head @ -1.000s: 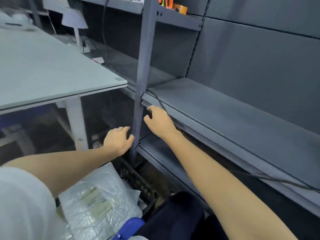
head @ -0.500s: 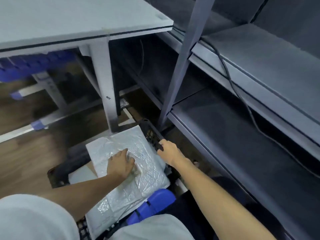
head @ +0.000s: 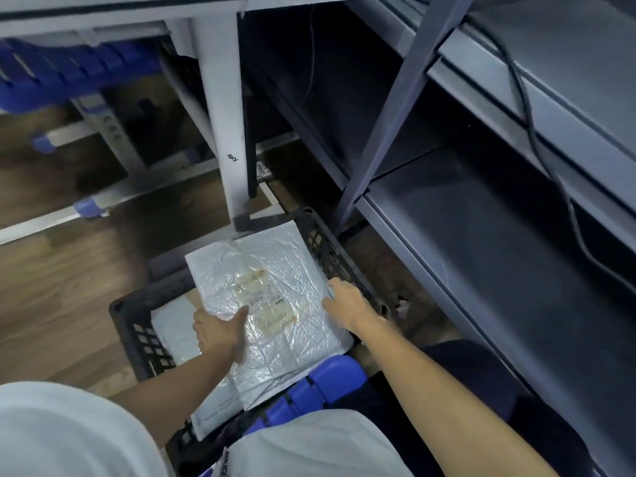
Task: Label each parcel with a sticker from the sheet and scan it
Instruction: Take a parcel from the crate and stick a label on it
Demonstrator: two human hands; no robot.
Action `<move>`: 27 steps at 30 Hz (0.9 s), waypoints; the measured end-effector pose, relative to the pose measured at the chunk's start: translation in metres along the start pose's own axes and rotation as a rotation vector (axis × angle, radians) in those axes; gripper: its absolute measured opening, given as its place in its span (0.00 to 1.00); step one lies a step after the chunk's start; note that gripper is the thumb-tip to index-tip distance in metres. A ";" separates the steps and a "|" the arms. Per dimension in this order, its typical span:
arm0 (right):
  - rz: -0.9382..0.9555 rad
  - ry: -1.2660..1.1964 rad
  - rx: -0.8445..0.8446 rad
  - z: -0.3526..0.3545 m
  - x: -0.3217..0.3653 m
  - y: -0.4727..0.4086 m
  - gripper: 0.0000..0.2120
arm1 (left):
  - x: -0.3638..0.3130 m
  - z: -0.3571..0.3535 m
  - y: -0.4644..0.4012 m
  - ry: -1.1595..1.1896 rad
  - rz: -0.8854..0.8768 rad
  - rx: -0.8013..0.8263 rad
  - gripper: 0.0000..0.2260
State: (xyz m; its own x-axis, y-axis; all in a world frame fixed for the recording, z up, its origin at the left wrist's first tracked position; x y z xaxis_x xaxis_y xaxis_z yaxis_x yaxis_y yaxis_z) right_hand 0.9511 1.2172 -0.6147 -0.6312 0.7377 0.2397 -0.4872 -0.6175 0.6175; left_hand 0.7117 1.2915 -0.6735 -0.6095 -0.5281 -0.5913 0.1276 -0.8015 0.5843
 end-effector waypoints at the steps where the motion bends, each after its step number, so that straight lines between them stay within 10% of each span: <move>1: 0.002 -0.001 -0.002 0.000 0.000 0.000 0.20 | 0.001 0.000 0.000 0.010 0.009 -0.014 0.41; 8: 0.015 -0.023 -0.002 0.001 0.002 0.003 0.20 | -0.016 -0.003 0.002 -0.080 0.222 -0.142 0.45; 18: 0.016 -0.008 -0.019 0.015 -0.006 0.004 0.23 | -0.024 -0.022 -0.005 0.564 0.109 0.088 0.23; 27: 0.110 0.044 -0.061 0.035 0.005 0.014 0.24 | -0.054 0.004 -0.001 0.626 -0.113 0.066 0.18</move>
State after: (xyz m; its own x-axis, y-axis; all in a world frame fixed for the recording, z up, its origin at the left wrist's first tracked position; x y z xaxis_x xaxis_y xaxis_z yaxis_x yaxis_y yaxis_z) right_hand 0.9621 1.2216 -0.5784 -0.7079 0.6529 0.2694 -0.4489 -0.7104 0.5420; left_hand 0.7416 1.3224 -0.6402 -0.0415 -0.5211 -0.8525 0.0283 -0.8535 0.5203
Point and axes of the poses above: each hand's wrist, its own y-axis away from the middle knuckle, its own z-axis out of the back of the hand, x = y × z, the point moved 6 cm from there along -y, towards the middle knuckle, and after that the axes turned 6 degrees about -z, right-handed, at the moved point
